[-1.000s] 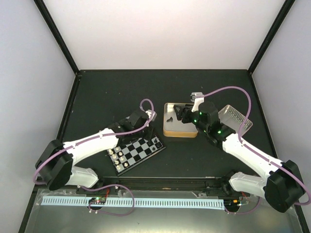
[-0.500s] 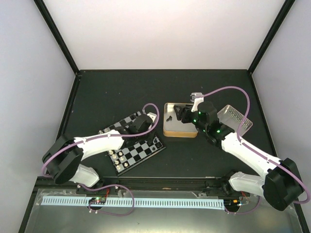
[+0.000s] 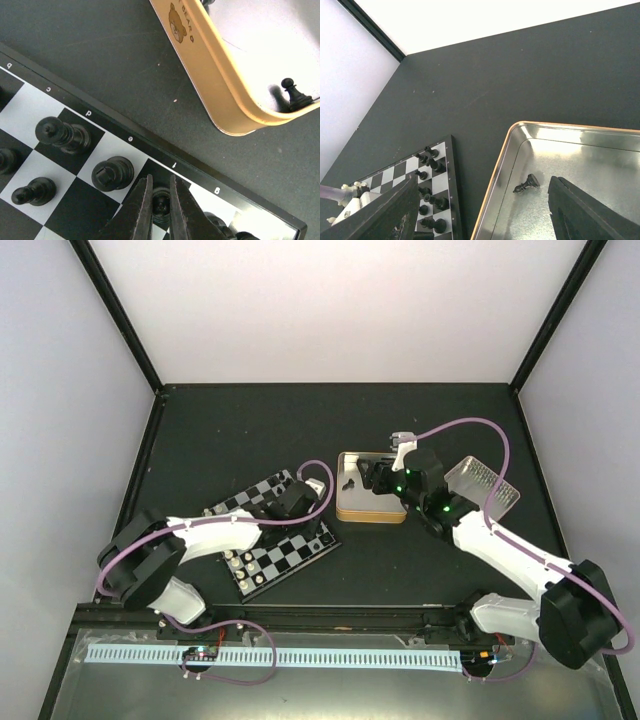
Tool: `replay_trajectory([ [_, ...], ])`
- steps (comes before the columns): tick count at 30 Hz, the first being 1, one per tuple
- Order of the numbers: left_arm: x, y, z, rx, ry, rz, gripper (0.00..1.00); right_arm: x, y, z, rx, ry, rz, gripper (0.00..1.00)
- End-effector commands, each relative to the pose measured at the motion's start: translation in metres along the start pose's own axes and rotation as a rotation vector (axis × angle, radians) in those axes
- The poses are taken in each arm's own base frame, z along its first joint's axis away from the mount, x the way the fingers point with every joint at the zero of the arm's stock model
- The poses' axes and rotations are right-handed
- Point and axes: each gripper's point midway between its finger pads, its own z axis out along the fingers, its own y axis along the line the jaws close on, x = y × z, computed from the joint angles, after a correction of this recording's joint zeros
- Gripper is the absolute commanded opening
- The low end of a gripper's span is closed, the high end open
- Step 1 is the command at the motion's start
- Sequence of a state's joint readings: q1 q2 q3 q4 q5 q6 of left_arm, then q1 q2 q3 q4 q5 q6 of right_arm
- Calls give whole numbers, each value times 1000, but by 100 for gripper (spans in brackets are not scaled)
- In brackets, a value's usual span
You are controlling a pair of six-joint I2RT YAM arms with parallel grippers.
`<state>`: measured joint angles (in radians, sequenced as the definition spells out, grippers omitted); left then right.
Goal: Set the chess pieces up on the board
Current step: Place the chess piece on the chessboard, then pick up the chess piece from the storage box.
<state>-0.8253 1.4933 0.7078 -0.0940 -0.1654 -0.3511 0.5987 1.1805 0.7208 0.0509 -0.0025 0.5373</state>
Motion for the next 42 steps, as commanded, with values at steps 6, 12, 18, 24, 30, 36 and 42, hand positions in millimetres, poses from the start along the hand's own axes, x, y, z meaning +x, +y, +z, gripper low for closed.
replay_trajectory([
  [6, -3, -4, 4, -8, -34, 41, 15, -4, 0, 3, 2, -1, 11, 71],
  [12, -2, -5, 4, -12, -34, 59, 21, -3, 0, 4, 1, 5, 14, 71],
  [18, -4, -7, -1, -5, -39, 56, 23, -4, 1, 5, -3, 6, 17, 71],
  [24, -29, -10, -24, 0, -82, 15, 36, -6, 0, 3, 4, -2, 21, 71],
  [30, -72, -13, -60, 6, -185, -23, 49, 0, -4, 8, 28, 29, 35, 71],
  [36, -103, -1, -106, -7, -313, -68, 55, 11, -15, 17, 91, 91, 62, 71],
  [42, -126, 25, -163, -59, -502, -102, 65, 36, -21, 41, 140, 255, 67, 65],
])
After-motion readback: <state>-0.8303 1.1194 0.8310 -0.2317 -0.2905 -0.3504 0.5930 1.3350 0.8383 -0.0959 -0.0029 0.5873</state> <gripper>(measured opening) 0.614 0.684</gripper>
